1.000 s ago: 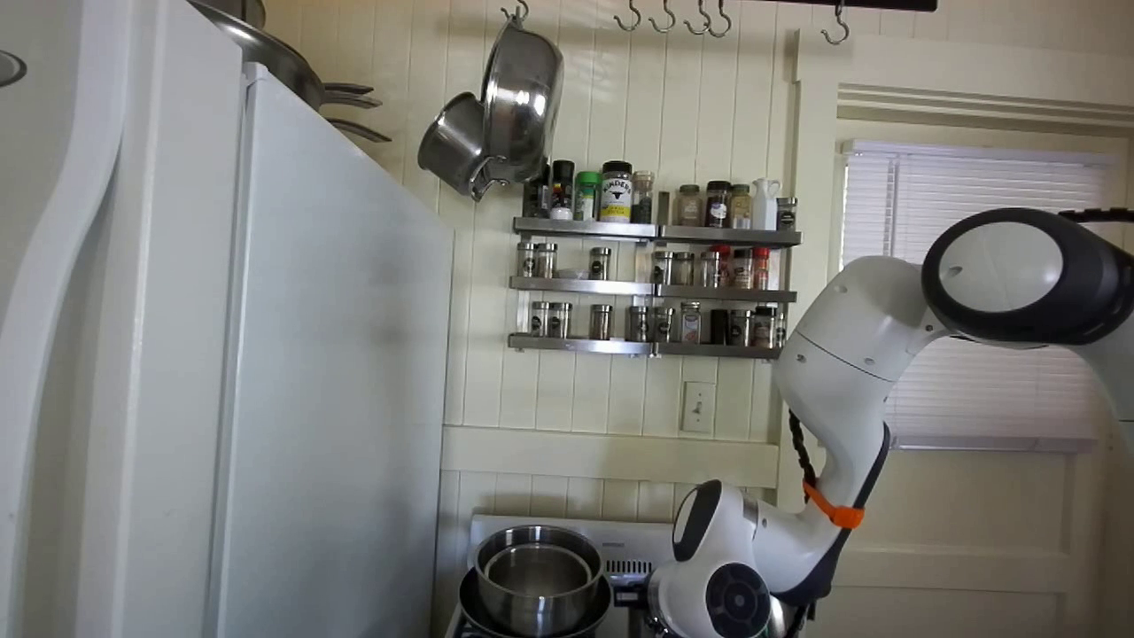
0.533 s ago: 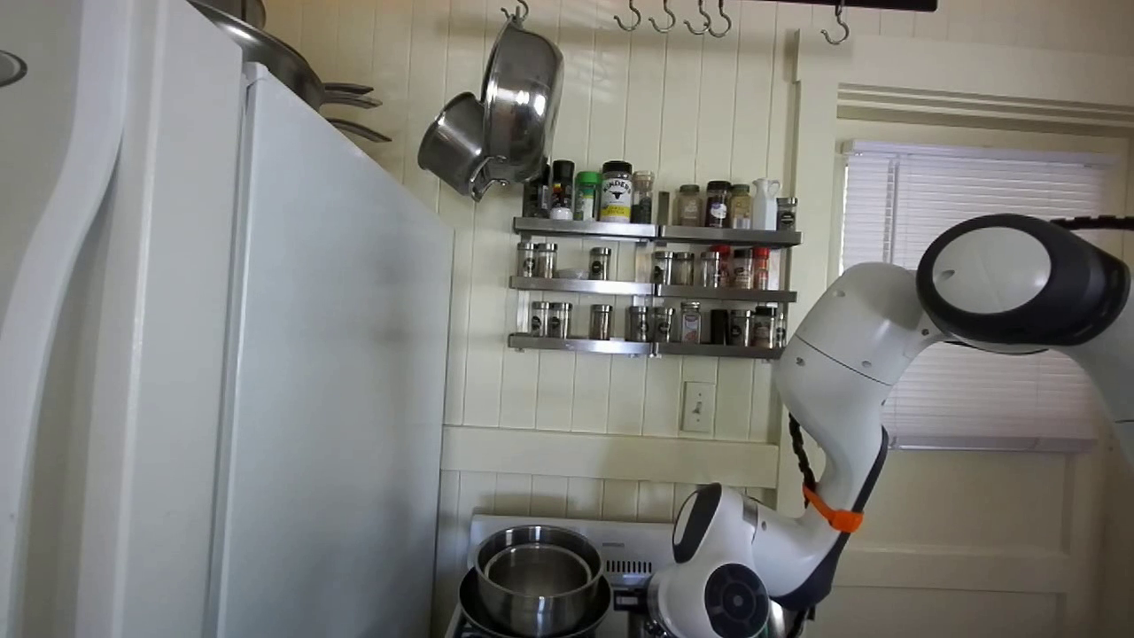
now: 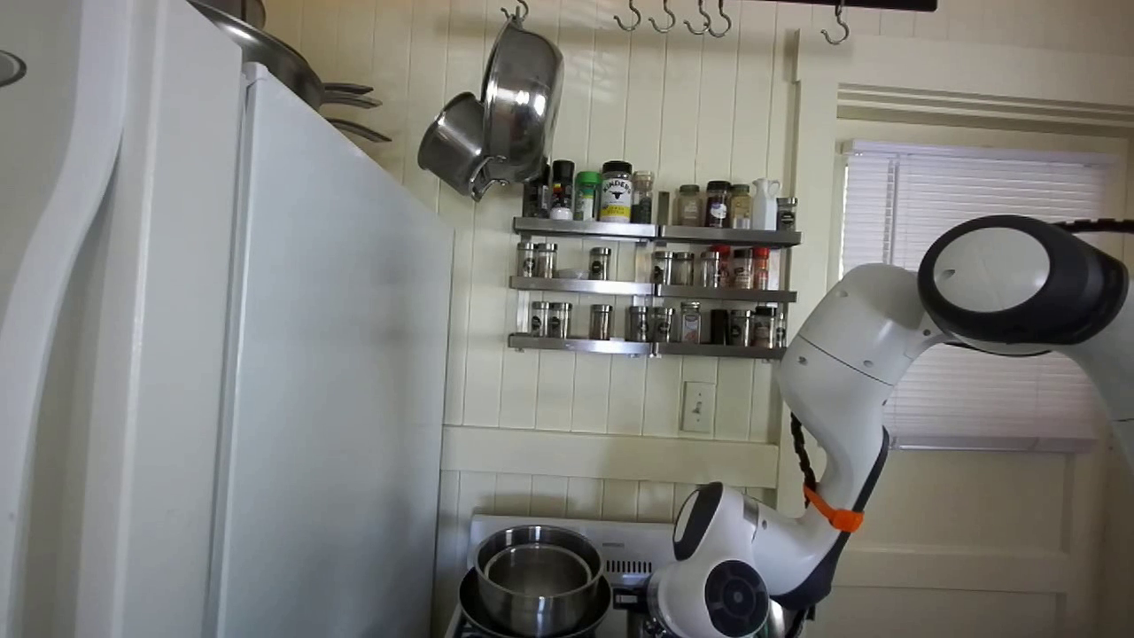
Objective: Remove one glass jar from the topmost shelf and put it on the stovetop.
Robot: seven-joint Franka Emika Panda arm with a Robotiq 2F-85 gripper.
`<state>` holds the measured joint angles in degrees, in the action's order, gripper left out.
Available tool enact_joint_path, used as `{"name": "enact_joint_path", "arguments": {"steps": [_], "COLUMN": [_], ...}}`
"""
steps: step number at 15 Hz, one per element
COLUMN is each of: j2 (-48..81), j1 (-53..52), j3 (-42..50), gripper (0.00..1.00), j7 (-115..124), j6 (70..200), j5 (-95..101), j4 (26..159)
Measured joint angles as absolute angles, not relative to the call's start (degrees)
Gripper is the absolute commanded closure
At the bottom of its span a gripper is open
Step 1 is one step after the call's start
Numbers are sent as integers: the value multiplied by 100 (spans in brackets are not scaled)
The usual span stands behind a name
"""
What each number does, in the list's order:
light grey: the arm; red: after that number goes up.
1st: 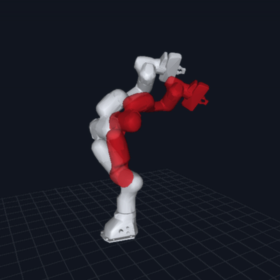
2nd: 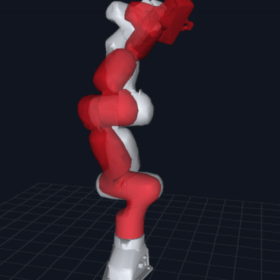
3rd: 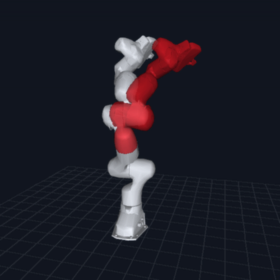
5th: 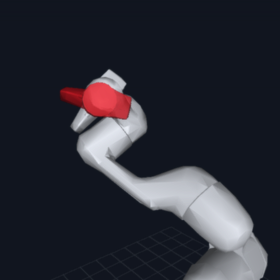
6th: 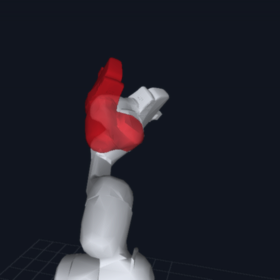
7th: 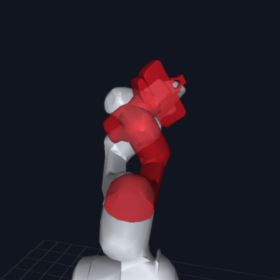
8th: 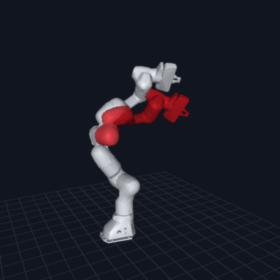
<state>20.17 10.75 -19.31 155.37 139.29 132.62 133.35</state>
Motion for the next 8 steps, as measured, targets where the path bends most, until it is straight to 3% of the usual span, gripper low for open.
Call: {"name": "enact_joint_path", "arguments": {"steps": [8], "j2": [2031], "j1": [826], "j3": [-1670], "gripper": [75], "j7": [15530], "j6": [13914], "j5": [13497], "j4": [13320]}}
